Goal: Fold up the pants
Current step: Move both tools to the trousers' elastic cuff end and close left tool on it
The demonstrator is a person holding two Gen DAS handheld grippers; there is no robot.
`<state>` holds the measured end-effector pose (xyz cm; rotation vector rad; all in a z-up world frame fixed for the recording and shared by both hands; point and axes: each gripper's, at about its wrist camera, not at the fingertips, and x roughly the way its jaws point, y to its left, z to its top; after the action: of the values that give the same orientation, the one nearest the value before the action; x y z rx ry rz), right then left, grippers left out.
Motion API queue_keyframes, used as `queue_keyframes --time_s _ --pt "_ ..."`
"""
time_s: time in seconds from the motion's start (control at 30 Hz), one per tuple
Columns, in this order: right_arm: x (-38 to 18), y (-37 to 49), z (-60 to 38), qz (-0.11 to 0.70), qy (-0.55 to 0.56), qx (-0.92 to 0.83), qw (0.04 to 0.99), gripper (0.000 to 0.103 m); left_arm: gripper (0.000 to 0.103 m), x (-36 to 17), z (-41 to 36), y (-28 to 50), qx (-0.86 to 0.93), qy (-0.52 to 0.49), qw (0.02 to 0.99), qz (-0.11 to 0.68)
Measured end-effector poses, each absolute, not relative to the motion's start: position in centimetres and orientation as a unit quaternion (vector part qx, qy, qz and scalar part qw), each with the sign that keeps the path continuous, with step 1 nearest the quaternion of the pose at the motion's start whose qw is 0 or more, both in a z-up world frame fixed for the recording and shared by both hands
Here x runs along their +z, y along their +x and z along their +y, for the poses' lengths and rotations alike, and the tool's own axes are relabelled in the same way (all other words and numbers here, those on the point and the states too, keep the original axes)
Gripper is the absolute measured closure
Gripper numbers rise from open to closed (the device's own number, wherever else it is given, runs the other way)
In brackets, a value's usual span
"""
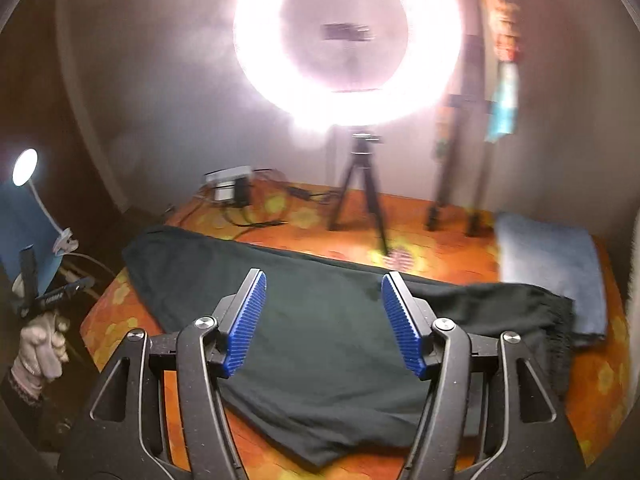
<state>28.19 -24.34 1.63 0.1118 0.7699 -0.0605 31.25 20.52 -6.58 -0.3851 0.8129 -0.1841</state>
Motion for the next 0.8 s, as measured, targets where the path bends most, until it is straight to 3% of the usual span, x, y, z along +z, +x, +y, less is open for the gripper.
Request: queue_keyframes --time_s 0.43,0.8 --pt "-5.3 37.6 -11.4 0.423 0.017 0.065 0.904 0.038 0.040 -13.0 30.4 40.1 -0.062 -0.336 0.841 0.420" --pt "-8.6 40.4 -4.0 0.448 -0.009 0.115 0.887 0.038 0.040 -16.5 30.7 44.0 -0.037 -0.339 0.825 0.451"
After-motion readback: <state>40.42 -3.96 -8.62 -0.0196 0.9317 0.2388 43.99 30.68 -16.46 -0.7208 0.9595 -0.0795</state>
